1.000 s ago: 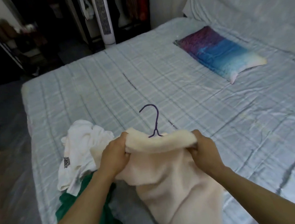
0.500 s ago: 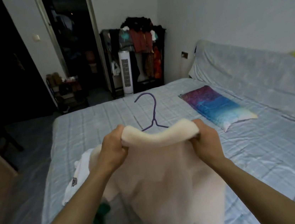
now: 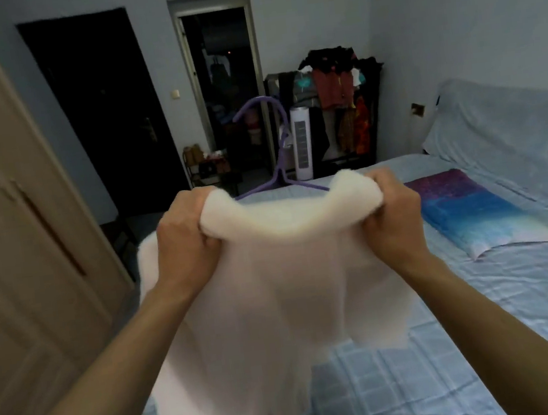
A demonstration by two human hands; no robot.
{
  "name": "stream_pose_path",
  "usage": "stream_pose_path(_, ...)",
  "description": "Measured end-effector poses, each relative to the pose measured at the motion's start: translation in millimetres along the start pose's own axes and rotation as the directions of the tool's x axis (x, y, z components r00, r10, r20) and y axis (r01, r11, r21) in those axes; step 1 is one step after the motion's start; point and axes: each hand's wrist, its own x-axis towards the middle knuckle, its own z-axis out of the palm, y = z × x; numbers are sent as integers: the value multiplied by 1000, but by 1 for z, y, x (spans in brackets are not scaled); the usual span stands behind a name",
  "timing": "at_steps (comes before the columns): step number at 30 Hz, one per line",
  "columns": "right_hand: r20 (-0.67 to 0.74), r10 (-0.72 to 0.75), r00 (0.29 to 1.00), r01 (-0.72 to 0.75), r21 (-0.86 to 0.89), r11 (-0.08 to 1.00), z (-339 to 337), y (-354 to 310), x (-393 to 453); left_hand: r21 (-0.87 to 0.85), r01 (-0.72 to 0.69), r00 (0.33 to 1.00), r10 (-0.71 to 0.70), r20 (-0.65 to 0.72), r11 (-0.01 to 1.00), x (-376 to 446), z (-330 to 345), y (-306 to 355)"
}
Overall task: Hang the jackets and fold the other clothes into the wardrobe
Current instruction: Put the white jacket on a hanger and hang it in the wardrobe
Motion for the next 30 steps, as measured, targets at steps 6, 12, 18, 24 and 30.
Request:
stream_pose_path(6,426,-118,897,32,204,978,-20,-39,18,81,-60,996,65,-63,995,-20,-62,4)
stream_pose_path(12,723,-88,685,-81,196,977,5,-74,3,86,-76,996,80,-49,993,-49,-120,-20)
stream_pose_path(18,762,-237,603,-65,343,937,42,-132,-26,42,-48,997,45,63,998,-76,-178,-55)
stream_pose_path(24,671,-329,664,-52,480,876,80,-188,-66,36,111,980,-116,161,993,-93,-207,-74)
stream_pose_path(30,560,-284,778,-32,487,873,108,-208,-91,489,351,909,-416,27,798,-91,-202,-89)
